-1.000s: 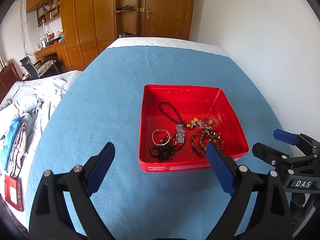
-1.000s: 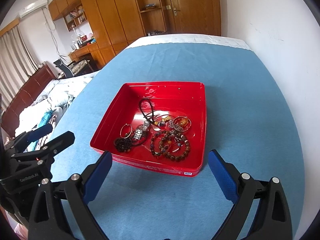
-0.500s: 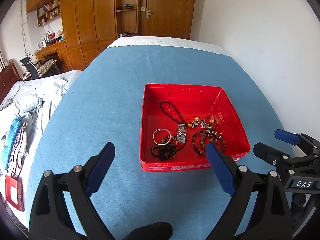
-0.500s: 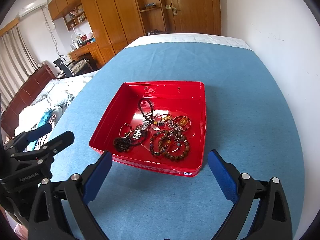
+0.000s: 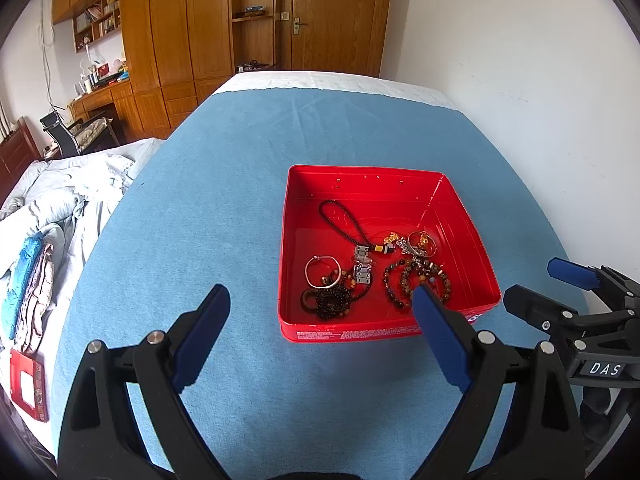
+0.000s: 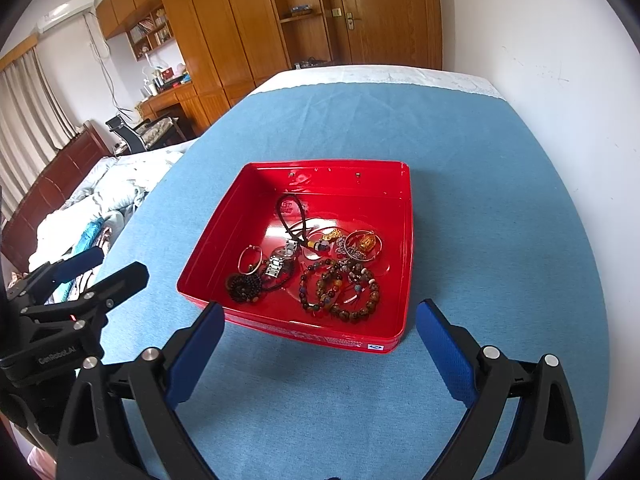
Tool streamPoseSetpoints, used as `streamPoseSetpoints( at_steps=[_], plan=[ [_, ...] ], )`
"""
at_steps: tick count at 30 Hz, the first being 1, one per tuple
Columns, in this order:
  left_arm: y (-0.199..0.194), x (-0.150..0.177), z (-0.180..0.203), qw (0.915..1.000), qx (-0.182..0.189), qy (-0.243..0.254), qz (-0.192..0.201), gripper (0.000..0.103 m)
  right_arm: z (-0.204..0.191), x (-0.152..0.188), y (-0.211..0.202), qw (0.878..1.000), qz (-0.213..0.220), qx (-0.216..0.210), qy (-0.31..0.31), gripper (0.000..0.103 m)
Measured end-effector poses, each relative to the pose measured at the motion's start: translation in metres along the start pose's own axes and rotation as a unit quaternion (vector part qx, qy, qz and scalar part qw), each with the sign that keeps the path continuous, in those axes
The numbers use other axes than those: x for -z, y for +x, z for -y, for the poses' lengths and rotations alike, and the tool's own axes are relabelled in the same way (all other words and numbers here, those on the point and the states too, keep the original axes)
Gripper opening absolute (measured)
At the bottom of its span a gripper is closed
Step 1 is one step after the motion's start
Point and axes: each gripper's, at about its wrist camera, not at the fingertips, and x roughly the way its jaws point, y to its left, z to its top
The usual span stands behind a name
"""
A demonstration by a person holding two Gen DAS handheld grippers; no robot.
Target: Organize jewelry
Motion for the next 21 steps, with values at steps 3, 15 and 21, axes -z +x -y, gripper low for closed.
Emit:
streamPoseSetpoints(
  at_steps=[3,15,21],
  plan=[
    [0.0002,0.0001,0.0005,1.0000,0.001,0.001,-0.001,0.091,0.0001,0.0011,0.0008,1.000,0.000,0.001,0.000,0.096],
    [0.0010,0.0043,0.0073,0.9999,0.004,0.011,-0.009,0.091,-0.0004,0.0035,0.0065,1.000,-0.006,0.003,-0.001,0.096],
    [0.0019,0.0049,0.0080,0.9999,0.003,0.011,-0.010,0.091,-0.0010,0.0036,0.0070,1.000,-0.010,0.006,0.000,0.096]
  ],
)
